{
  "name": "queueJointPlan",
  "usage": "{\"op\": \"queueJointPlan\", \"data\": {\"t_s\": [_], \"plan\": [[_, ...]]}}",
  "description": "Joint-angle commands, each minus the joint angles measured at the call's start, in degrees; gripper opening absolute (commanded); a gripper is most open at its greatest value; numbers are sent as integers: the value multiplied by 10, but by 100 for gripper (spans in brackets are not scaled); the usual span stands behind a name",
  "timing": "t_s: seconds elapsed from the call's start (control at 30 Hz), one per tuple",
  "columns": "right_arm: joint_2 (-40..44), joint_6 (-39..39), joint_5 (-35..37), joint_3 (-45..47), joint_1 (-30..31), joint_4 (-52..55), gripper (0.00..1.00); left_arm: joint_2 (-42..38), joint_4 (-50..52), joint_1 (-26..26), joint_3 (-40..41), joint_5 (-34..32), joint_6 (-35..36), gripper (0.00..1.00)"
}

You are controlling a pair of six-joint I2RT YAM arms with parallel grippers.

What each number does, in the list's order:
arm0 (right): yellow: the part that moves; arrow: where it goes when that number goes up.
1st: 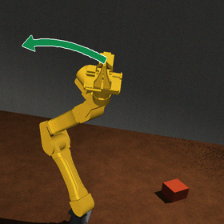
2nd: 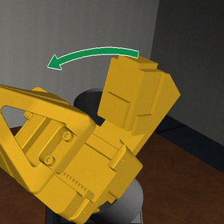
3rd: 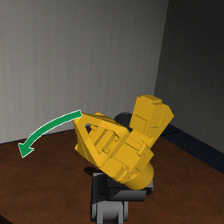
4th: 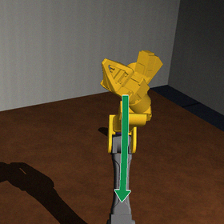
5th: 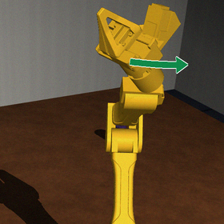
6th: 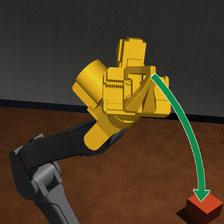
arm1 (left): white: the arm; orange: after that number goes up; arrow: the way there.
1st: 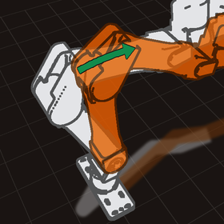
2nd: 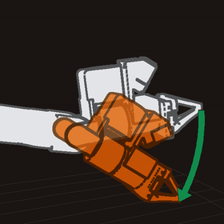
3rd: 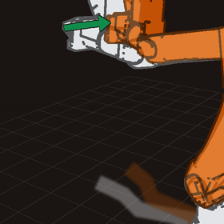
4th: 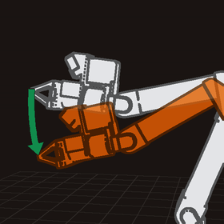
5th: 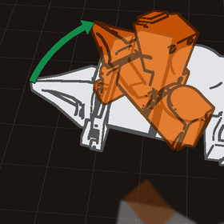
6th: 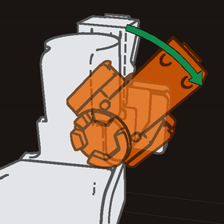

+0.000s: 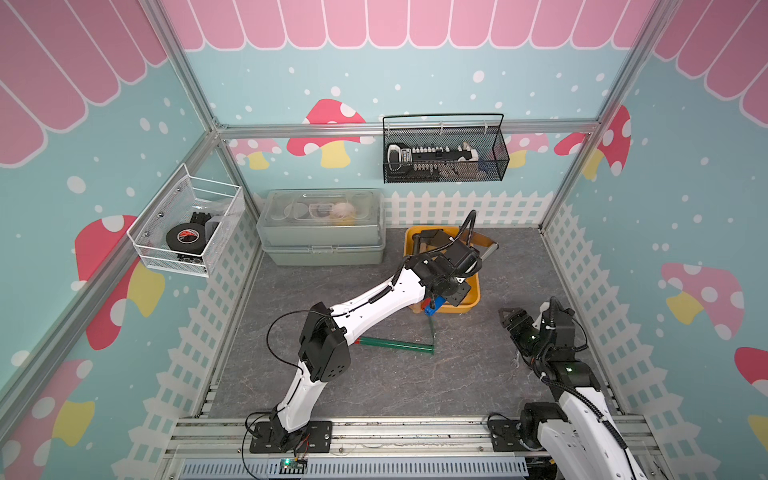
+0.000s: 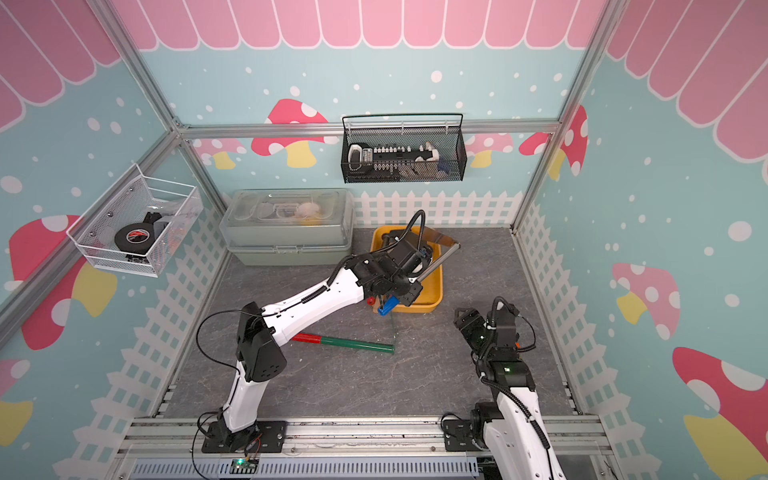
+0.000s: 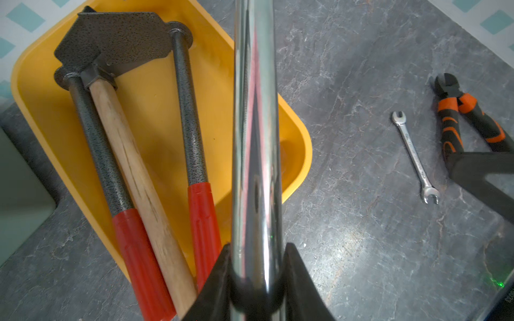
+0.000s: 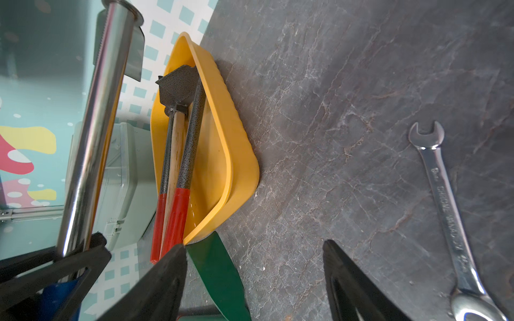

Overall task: Put the small hoe into the storage box
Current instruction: Place the hoe in the storage box.

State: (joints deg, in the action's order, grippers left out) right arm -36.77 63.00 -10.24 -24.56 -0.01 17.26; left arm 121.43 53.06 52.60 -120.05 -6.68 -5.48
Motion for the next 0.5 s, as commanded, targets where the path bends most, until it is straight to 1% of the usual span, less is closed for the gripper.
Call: {"op": "queueJointPlan", "data": {"t_s": [0.0, 0.17, 0.47], "plan": [[-4, -28, 6, -10, -2, 15, 76, 7, -12, -10, -40, -2, -6, 0], [-12, -42, -1, -17, -2, 14, 77, 27, 9, -33, -66, 25, -16, 0], [-15, -66, -1, -32, -2, 24, 77, 80, 45, -67, -150, 67, -34, 0]]}}
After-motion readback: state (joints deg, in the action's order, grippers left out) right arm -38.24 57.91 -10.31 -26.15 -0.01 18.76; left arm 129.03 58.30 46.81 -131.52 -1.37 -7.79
